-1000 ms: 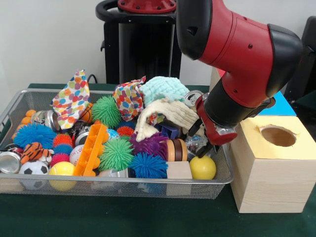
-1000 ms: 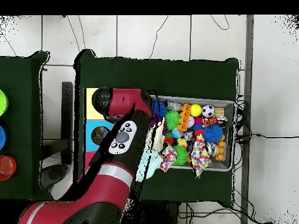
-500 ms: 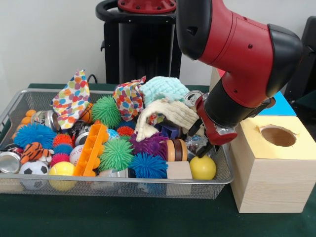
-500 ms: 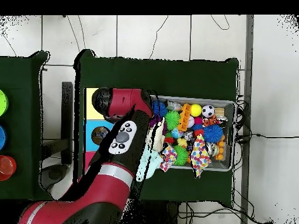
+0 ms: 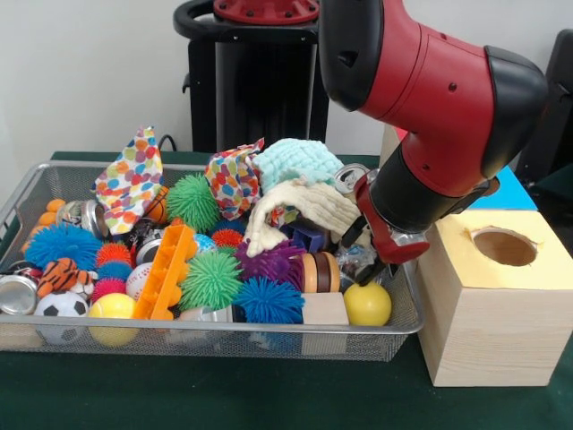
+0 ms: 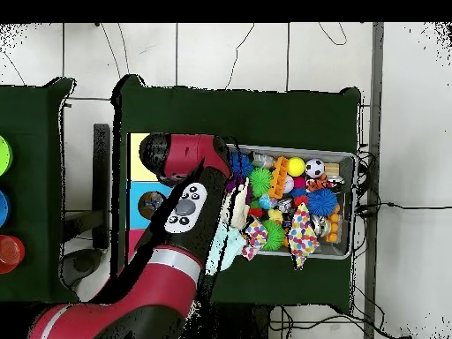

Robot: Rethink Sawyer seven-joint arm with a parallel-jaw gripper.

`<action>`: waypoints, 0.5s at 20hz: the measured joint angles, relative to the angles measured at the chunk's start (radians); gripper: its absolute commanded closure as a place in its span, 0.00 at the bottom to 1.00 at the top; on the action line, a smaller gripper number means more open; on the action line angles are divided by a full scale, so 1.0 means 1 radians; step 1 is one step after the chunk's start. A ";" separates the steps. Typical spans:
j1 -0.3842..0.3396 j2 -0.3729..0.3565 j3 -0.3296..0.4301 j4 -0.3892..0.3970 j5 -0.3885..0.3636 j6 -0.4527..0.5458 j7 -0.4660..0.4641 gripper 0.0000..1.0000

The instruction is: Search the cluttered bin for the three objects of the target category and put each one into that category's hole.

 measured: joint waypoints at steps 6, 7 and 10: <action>0.002 0.003 -0.001 0.000 0.000 0.019 0.000 0.00; 0.004 0.004 -0.002 0.000 -0.001 0.019 0.000 0.00; 0.016 0.009 -0.011 0.000 -0.001 0.019 0.000 0.00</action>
